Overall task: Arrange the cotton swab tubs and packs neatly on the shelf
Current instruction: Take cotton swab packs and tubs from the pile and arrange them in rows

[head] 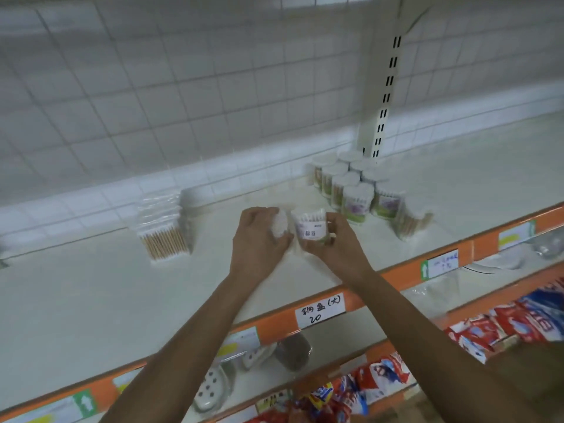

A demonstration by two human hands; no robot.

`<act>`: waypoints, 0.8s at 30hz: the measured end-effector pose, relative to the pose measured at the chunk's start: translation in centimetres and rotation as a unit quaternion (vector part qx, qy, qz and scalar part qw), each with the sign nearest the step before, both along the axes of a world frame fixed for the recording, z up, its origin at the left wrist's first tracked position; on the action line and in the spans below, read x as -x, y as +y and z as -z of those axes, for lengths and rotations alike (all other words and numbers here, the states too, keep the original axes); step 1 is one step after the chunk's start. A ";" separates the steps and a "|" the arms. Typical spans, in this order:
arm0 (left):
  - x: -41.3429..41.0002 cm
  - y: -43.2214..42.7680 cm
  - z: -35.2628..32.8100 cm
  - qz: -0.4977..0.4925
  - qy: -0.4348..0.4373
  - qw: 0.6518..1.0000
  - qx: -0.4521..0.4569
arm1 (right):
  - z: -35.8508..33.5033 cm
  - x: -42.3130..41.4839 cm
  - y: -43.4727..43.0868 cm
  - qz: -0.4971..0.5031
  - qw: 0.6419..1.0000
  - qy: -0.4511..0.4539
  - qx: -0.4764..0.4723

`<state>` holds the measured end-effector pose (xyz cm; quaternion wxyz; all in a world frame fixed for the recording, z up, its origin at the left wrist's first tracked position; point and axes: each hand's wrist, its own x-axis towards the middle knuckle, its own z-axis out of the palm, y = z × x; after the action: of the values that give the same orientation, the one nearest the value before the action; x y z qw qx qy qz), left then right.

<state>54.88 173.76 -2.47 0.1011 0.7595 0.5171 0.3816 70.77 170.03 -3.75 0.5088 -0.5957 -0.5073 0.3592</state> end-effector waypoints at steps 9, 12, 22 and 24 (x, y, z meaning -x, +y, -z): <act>-2.7 1.5 0.2 -0.013 0.145 0.972 -0.186 | -0.4 -2.7 1.3 0.027 0.999 -0.012 -0.025; -4.9 1.1 -0.5 0.001 0.147 0.963 -0.224 | -0.8 -3.6 1.9 0.002 0.998 -0.006 -0.058; -11.1 -1.2 -1.1 0.025 -0.046 0.997 -0.062 | -2.0 -8.0 1.4 -0.109 0.983 -0.097 -0.112; -11.7 -1.6 -1.1 0.046 -0.064 0.996 -0.034 | -2.0 -9.0 1.2 -0.134 0.975 -0.135 -0.111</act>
<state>66.54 172.20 -1.38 0.1258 0.7594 0.4605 0.4421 79.75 171.23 -1.71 0.4459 -0.5050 -0.6831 0.2821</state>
